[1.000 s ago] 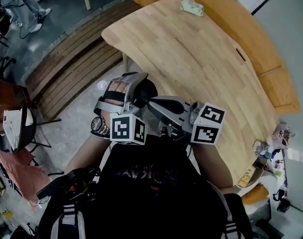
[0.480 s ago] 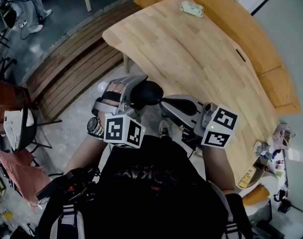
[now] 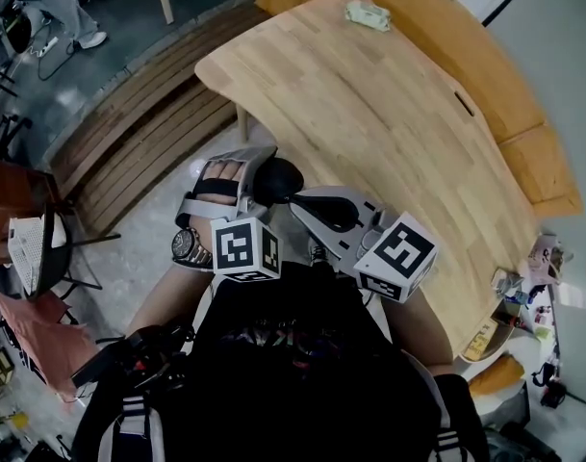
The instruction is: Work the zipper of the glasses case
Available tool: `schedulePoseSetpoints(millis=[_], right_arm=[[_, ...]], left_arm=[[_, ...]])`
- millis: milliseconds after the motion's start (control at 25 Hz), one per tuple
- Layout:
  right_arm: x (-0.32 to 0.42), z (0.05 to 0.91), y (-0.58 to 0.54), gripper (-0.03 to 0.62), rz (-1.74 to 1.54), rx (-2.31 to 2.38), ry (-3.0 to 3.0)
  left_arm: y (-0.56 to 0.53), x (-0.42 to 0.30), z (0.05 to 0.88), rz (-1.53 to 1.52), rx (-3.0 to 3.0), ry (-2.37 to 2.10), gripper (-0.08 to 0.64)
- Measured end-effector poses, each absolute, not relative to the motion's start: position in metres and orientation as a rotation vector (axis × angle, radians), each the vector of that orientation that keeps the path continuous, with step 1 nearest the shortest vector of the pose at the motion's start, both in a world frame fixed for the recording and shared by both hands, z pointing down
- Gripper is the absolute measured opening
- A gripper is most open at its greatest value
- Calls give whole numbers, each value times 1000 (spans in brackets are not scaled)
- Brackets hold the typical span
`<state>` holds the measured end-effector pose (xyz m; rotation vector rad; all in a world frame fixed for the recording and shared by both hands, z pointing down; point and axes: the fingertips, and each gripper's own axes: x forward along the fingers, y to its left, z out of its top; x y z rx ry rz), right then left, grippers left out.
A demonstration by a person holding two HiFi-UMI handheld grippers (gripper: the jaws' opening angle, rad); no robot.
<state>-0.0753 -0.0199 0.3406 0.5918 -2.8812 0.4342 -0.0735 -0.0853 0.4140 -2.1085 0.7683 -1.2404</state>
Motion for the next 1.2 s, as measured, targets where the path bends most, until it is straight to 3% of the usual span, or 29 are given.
schedulePoseSetpoints(millis=[200, 320, 760, 1000, 1200], right_arm=[[-68, 326, -19, 39, 556, 566, -3035], [-51, 317, -25, 162, 673, 560, -3120], [-24, 355, -31, 294, 1002, 510, -3082], [-50, 359, -19, 328, 1125, 355, -3070], [-66, 367, -15, 328, 1186, 287, -3028]], left_arm=[[-81, -69, 412, -1153, -2293, 777, 276], [-75, -62, 405, -1014, -2551, 779, 276], [-59, -48, 334, 30, -3574, 518, 276], [-58, -44, 315, 424, -3768, 372, 276], [-51, -31, 322, 362, -3781, 346, 276]])
